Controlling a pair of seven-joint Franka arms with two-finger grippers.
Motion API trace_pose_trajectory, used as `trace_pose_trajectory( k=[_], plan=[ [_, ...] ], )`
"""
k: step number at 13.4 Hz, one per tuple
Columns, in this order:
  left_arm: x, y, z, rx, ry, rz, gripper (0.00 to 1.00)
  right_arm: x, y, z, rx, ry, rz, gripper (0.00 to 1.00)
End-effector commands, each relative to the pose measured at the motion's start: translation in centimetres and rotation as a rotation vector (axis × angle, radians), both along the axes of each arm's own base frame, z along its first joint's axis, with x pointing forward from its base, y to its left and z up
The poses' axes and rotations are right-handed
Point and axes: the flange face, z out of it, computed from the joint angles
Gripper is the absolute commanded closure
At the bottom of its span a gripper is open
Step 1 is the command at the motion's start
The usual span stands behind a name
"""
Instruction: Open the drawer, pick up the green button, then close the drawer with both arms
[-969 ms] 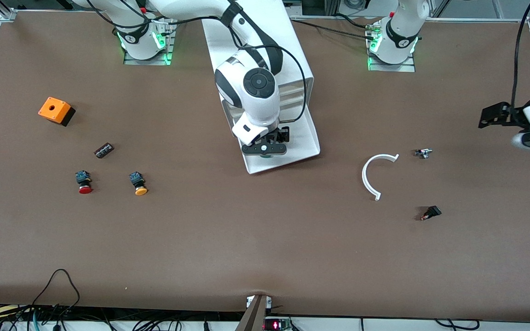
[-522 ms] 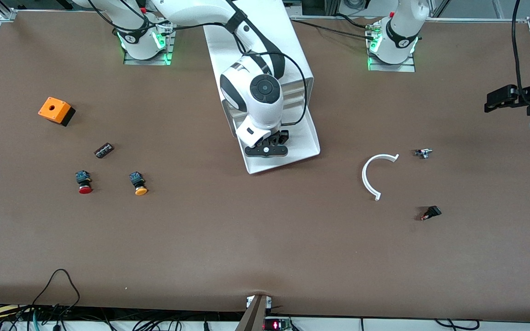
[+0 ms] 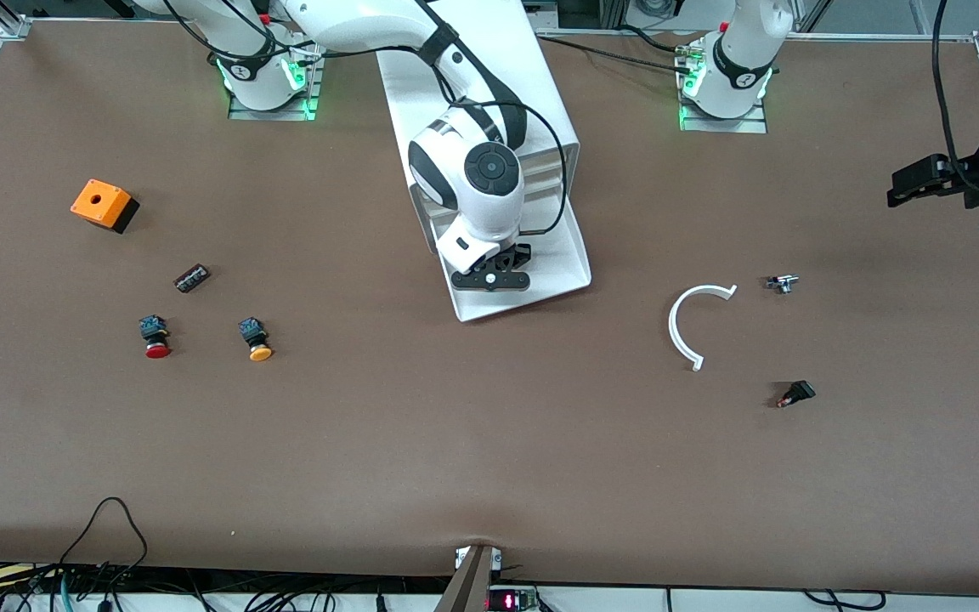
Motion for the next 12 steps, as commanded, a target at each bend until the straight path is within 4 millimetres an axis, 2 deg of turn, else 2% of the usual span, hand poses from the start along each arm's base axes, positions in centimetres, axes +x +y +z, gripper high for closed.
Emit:
trace_pose_trajectory(
  k=[1, 4, 5, 6, 7, 8, 10, 11, 12],
  plan=[
    [-0.5, 0.3, -1.4, -0.024, -0.006, 0.023, 0.0, -0.4, 0.2, -0.3, -0.022, -0.021, 0.008, 0.98],
    [0.5, -0.7, -3.4, -0.021, 0.028, 0.018, 0.0, 0.4, 0.0, 1.8, -0.006, -0.036, 0.018, 1.0],
    [0.9, -1.0, -4.2, -0.034, 0.035, 0.022, 0.0, 0.5, -0.3, 3.6, 0.002, -0.034, 0.015, 1.0],
    [1.0, -0.9, -4.1, -0.039, 0.031, 0.024, 0.0, 1.0, -1.4, 4.6, -0.015, -0.011, -0.001, 1.0],
    [1.0, -0.8, -4.3, -0.041, 0.033, 0.032, 0.0, 1.9, -2.1, 7.1, -0.009, -0.008, 0.006, 1.0],
    [1.1, -0.5, -4.3, -0.042, 0.032, 0.037, 0.0, 3.4, -3.7, 9.5, -0.009, 0.008, 0.018, 1.0],
    [1.3, -0.7, -4.5, -0.044, 0.03, 0.028, 0.0, 5.9, -7.5, 13.0, -0.018, 0.045, 0.075, 1.0],
    [1.4, -1.3, -4.5, -0.044, 0.029, 0.018, 0.0, 7.2, -10.0, 14.8, 0.001, 0.06, 0.106, 1.0],
    [1.8, -3.2, -5.2, -0.044, 0.039, -0.016, 0.0, 8.2, -12.4, 16.2, 0.02, 0.072, 0.166, 1.0]
  ],
)
